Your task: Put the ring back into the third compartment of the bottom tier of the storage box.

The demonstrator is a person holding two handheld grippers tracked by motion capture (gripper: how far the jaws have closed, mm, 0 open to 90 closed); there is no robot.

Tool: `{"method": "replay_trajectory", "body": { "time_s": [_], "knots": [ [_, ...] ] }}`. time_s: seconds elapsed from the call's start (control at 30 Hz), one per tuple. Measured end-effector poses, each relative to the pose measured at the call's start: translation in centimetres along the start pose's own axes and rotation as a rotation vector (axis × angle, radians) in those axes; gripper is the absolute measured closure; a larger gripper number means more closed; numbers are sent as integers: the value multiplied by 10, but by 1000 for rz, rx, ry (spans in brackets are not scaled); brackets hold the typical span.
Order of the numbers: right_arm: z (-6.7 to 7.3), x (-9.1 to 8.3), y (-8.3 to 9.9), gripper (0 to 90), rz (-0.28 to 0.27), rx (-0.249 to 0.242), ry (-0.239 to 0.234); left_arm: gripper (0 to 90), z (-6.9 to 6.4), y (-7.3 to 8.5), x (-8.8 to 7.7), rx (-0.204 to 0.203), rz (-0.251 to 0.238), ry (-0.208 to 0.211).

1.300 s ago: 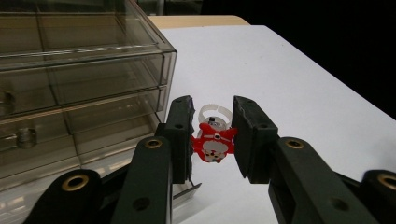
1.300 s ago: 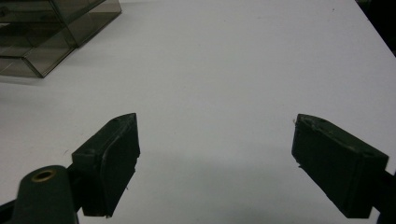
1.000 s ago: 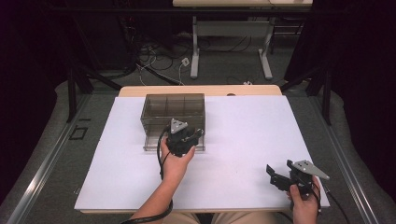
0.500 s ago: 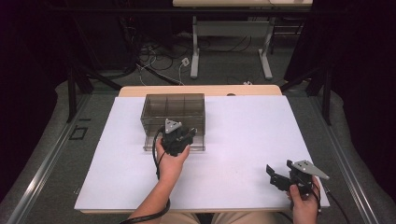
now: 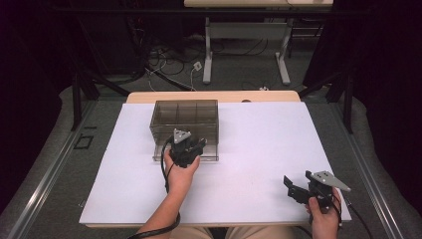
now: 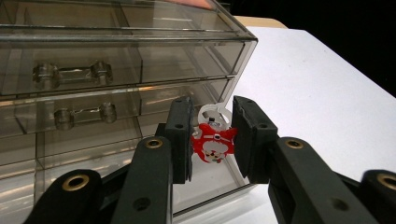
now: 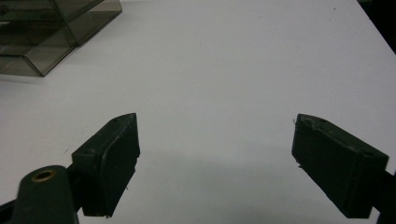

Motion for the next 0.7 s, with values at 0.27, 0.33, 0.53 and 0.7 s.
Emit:
{"method": "replay_trajectory", "body": {
  "time_s": [0.27,0.33,0.53,0.7],
  "knots": [
    [0,0,0,146,-2,-2,1,688,4,3,3,-15,7,-5],
    [0,0,0,146,-1,0,-1,688,5,4,3,-20,12,-4],
    [0,0,0,146,1,0,-1,688,7,6,6,-27,19,-8],
    [0,0,0,146,4,1,-3,689,9,8,7,-36,24,-10]
  ]
}}
Point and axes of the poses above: each handheld gripper's, and its own axes: x roughly forward along the jaws, y roughly out of its underside, z roughly to its left, the point moved 5 cm from there along x, roughly forward along the jaws, and after that the axes turned 8 degrees about -y, right-handed, at the moved point
